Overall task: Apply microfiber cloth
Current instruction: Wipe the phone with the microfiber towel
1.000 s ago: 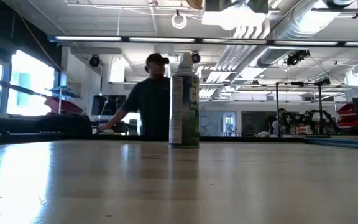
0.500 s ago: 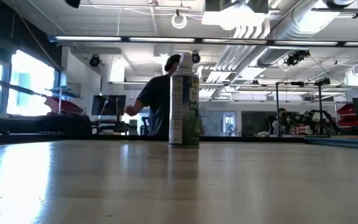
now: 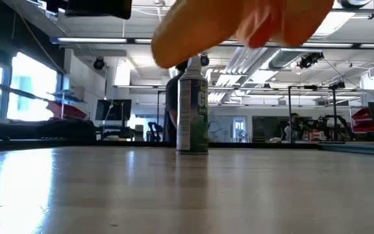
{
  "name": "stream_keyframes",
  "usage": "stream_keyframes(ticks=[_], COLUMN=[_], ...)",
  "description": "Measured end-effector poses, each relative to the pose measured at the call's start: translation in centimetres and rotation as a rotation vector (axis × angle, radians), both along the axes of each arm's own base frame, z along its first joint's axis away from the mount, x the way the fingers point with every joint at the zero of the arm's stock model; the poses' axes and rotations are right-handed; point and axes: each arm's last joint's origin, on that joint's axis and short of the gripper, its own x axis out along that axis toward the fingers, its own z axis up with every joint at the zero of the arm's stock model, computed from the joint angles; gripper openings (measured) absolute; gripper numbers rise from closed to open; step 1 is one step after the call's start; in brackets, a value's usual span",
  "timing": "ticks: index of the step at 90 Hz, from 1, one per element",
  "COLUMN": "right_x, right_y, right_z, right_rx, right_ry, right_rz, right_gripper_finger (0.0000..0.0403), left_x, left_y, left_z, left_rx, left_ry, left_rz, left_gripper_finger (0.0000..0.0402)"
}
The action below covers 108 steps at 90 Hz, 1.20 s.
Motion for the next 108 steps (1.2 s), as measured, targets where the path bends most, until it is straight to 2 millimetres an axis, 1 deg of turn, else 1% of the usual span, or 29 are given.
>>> stream_keyframes(ticks=[14,23,32,42,48,57,68,78,86,95,102,108], right_x=[2.4,4.5,6.5,8.5,9.5,10.7,11.6,12.2,12.6,12.7,12.4,12.3], right_y=[-1.3,-1.8,-2.2,-2.8,-3.2,-3.9,-4.7,-5.3,-5.7,-6.1,-6.2,-6.2], right_z=[-2.1,-4.0,-6.1,-8.7,-10.3,-12.4,-14.6,-15.7,-16.2,-16.3,-16.2,-15.7], right_rx=[-0.04,-0.073,-0.094,-0.112,-0.119,-0.134,-0.145,-0.125,-0.089,-0.071,-0.081,-0.089], right_ry=[0.05,0.076,0.093,0.123,0.142,0.175,0.223,0.233,0.24,0.256,0.273,0.266], right_rz=[-0.073,-0.094,-0.113,-0.141,-0.16,-0.181,-0.2,-0.203,-0.194,-0.194,-0.195,-0.193], right_gripper_finger=[0.0,0.0,0.0,0.0,0.0,0.0,0.0001,0.0003,0.002,0.0057,0.0092,0.0121], left_x=[-0.5,-1.0,-1.8,-2.8,-3.4,-4.1,-4.6,-5.2,-5.8,-6.6,-7.2,-7.3], left_y=[0.9,1.6,2.4,3.2,3.6,3.8,3.8,3.7,3.7,3.8,4.0,4.0], left_z=[-0.5,-1.2,-1.8,-2.6,-2.6,-2.6,-2.5,-2.9,-3.5,-4.2,-4.7,-4.9], left_rx=[-0.303,-0.488,-0.636,-0.777,-0.858,-0.957,-1.05,-1.107,-1.151,-1.183,-1.162,-1.143], left_ry=[-0.05,0.014,0.094,0.188,0.211,0.242,0.278,0.359,0.438,0.525,0.591,0.614], left_rz=[-0.167,-0.238,-0.25,-0.217,-0.201,-0.2,-0.247,-0.235,-0.189,-0.109,-0.05,-0.031], left_gripper_finger=[0.0016,0.0016,0.0016,0.0016,0.0016,0.0016,0.0016,0.0016,0.0016,0.0016,0.0016,0.0016])
